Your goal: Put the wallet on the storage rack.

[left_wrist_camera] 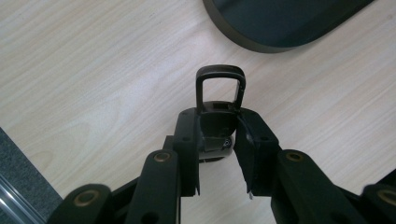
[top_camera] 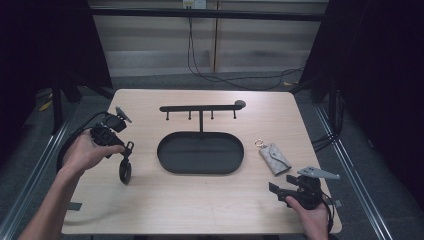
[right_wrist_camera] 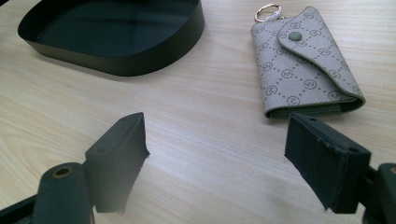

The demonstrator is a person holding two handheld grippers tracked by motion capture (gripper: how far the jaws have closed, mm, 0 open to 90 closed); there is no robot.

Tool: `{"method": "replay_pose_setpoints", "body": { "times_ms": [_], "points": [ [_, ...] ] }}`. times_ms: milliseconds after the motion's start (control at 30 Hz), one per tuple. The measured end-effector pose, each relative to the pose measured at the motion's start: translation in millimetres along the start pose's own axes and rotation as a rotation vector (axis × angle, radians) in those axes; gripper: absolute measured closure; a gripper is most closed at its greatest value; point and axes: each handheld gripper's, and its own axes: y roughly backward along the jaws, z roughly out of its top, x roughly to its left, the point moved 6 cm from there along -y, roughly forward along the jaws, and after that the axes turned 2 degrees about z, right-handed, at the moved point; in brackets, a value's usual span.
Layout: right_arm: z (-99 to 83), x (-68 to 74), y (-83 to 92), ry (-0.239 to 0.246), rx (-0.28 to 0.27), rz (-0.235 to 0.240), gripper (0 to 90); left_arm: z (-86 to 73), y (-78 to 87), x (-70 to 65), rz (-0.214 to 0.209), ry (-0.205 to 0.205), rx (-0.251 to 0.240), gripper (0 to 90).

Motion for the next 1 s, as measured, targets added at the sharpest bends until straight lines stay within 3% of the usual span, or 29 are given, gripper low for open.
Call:
{"method": "replay_pose_setpoints", "body": {
  "times_ms": [433, 700, 1000],
  "points": [
    [-0.4, -0.1, 1.8, 0.002, -0.004, -0.001, 20.5, -8.6, 17.0, -1.0, 0.036, -0.016, 0.013, 71.0],
    [-0.4, 0.2, 0.6, -0.002, 0.000, -0.003, 20.5, -13.1, 22.0, -1.7, 0.027, -0.033, 0.021, 71.0],
    [-0.3, 0.0, 0.4, 0.002, 0.000, 0.000, 20.5, -15.4, 29.4, 0.8, 0.026, 0.012, 0.041, 71.0]
  ]
}}
